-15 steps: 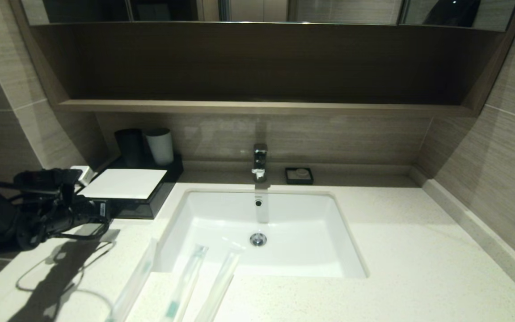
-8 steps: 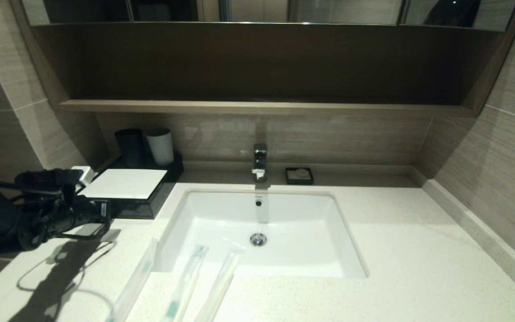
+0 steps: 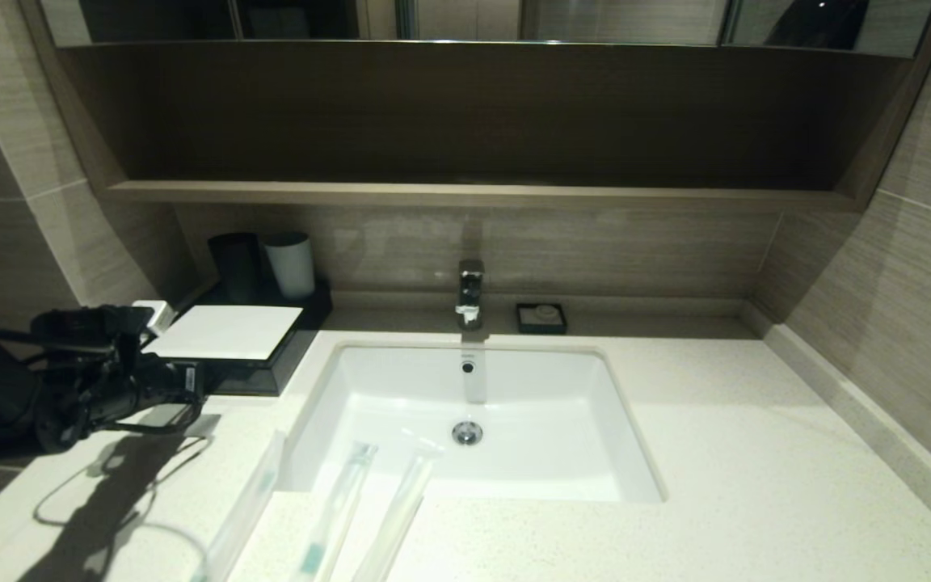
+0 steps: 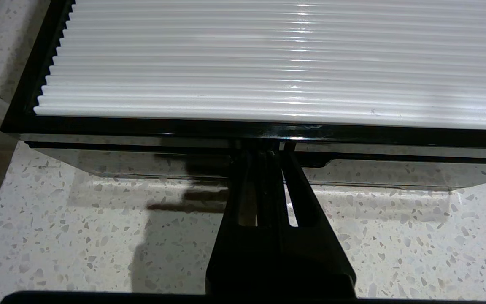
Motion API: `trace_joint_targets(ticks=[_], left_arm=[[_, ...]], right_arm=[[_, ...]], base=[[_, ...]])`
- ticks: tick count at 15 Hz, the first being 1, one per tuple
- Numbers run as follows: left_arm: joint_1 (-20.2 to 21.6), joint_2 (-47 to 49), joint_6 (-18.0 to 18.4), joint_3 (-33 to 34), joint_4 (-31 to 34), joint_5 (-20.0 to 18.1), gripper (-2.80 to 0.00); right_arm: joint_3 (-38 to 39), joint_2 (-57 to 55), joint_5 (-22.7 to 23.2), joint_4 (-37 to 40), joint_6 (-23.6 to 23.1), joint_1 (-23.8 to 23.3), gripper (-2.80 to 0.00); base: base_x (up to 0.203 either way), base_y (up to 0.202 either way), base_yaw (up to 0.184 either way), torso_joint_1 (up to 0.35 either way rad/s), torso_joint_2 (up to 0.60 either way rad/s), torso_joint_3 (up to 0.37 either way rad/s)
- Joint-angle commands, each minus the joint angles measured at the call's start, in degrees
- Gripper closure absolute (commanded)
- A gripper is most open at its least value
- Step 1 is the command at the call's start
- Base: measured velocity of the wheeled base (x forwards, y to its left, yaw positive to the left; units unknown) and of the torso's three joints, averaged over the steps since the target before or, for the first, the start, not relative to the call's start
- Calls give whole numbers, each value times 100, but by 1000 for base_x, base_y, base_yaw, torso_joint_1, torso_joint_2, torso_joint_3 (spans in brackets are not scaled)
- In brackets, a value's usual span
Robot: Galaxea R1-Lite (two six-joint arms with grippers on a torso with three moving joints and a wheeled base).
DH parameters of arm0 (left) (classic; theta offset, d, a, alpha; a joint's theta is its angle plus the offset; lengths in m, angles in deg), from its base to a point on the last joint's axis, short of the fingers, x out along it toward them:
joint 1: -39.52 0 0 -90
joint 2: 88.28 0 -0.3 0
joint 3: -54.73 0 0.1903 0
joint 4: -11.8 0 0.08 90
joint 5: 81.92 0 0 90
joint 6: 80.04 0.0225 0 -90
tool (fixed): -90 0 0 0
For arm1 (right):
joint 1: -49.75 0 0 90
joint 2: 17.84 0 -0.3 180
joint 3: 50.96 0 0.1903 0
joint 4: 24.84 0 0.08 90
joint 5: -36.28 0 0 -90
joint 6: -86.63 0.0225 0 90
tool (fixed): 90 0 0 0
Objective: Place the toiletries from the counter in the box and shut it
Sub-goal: Open the drawer
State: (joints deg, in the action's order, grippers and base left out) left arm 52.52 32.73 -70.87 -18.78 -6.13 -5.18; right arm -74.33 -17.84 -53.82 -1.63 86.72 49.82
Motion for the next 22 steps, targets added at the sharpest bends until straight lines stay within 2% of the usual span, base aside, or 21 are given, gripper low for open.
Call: trace_joint_targets(ticks=[1,15,22], left_arm=[[-9,29,6,-16,19,-26,0],[-48,-3,60,-110,536,7,0],[-44,-23,201,-128,789,7,0]], right_arm=[[9,0,1,-2,-1,1,0],[9,9,1,-2,-1,1,0],[9,9,1,-2,-1,1,0]], base=[[0,0,0,0,0,0],[0,0,0,0,0,0],[0,0,0,0,0,0]])
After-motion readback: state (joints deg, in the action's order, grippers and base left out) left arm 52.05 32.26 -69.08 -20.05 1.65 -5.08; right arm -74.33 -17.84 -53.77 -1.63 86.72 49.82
